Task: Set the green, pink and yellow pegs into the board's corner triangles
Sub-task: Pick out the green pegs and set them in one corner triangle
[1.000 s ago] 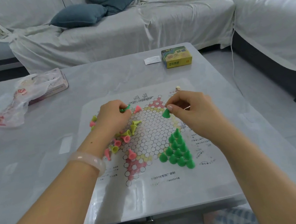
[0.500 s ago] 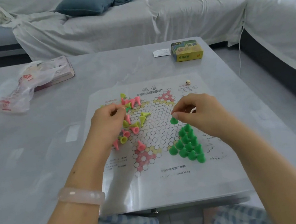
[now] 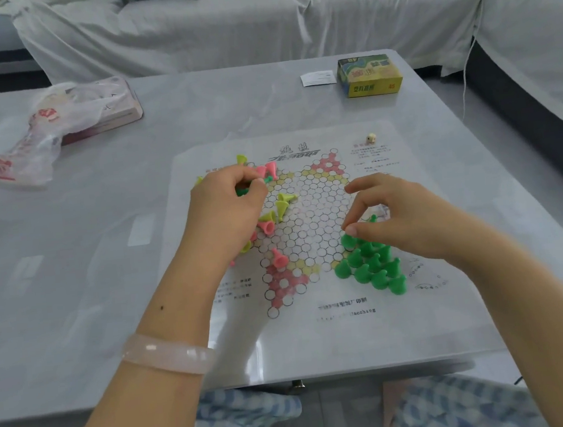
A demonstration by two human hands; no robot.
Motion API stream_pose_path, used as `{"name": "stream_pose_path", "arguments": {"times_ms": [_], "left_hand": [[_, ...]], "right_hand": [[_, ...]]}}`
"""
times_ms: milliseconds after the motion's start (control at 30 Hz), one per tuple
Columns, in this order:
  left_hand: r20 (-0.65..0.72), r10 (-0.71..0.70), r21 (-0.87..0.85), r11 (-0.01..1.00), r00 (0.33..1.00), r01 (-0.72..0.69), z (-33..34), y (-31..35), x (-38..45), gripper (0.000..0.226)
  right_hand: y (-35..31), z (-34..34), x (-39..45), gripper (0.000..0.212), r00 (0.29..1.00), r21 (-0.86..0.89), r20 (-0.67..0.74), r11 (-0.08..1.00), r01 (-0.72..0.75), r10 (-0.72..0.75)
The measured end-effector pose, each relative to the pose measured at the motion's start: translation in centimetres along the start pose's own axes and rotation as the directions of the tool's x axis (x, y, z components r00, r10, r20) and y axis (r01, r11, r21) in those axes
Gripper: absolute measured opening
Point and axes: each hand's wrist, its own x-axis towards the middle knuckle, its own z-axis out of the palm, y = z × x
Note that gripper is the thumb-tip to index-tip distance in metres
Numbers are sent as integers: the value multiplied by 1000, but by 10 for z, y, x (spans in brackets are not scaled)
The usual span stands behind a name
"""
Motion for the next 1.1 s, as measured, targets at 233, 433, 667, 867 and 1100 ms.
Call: {"name": "stream_pose_path", "arguments": {"times_ms": [233, 433, 667, 867, 1100], "left_hand": [[10, 30, 46, 998, 999, -31, 0, 1, -2, 16], [37, 60, 120, 991, 998, -64, 5, 4, -4, 15], [52, 67, 136, 988, 996, -73, 4, 6, -5, 15], [44, 56, 140, 988, 997, -61, 4, 4, -5, 17], [52, 53, 137, 989, 997, -59, 4, 3, -5, 14]], "right_hand": [[2, 3, 1, 10, 1000, -48, 18, 999, -11, 12], [4, 4, 1, 7, 1000, -60, 22, 998, -13, 14], [4, 4, 1, 6, 999, -66, 48, 998, -13, 17], [3, 3, -1, 9, 998, -82, 59, 997, 4, 1], [4, 1, -1, 12, 999, -82, 50, 997, 15, -11]]}}
